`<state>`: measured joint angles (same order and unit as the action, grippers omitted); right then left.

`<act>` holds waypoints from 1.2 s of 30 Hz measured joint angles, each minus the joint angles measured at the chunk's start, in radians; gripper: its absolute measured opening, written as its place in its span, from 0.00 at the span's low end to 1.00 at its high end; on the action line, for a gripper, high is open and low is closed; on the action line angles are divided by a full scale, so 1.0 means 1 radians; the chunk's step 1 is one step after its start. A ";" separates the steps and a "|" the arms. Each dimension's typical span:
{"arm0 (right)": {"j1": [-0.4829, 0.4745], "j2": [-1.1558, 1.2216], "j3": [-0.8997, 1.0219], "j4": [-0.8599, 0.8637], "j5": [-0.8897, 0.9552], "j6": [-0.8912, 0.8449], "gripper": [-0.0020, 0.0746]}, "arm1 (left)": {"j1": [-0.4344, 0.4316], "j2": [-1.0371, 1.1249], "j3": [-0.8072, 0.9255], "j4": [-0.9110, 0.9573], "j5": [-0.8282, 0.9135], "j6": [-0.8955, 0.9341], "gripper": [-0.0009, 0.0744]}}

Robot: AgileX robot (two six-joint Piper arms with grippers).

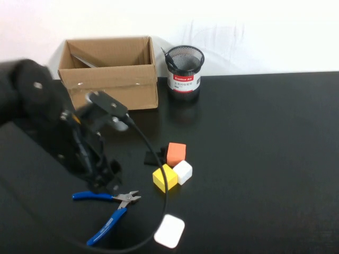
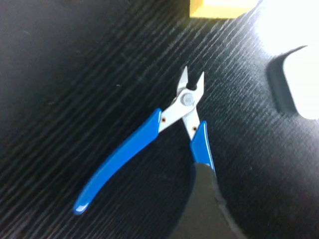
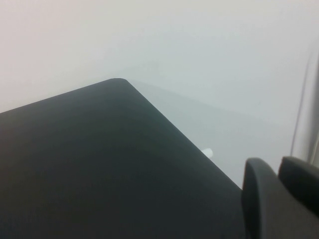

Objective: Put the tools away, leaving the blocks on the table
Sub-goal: Pick up the pliers from the table

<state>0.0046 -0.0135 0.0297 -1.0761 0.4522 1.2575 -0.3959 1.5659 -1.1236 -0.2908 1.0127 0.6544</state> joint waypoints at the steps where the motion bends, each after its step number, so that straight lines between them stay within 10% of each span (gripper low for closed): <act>1: 0.000 0.000 0.000 0.000 0.000 0.000 0.06 | 0.000 0.029 0.000 -0.007 -0.010 0.000 0.57; 18: 0.000 0.000 0.000 0.000 0.002 0.000 0.06 | -0.050 0.304 -0.014 0.036 -0.204 0.003 0.57; 27: 0.000 0.000 0.000 0.000 0.002 0.000 0.06 | -0.058 0.335 -0.034 0.098 -0.206 -0.056 0.33; 36: 0.000 0.000 0.000 0.000 0.002 0.000 0.06 | -0.060 0.315 -0.031 0.121 -0.215 -0.088 0.35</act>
<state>0.0046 -0.0135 0.0297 -1.0761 0.4538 1.2575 -0.4554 1.8807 -1.1549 -0.1694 0.7978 0.5668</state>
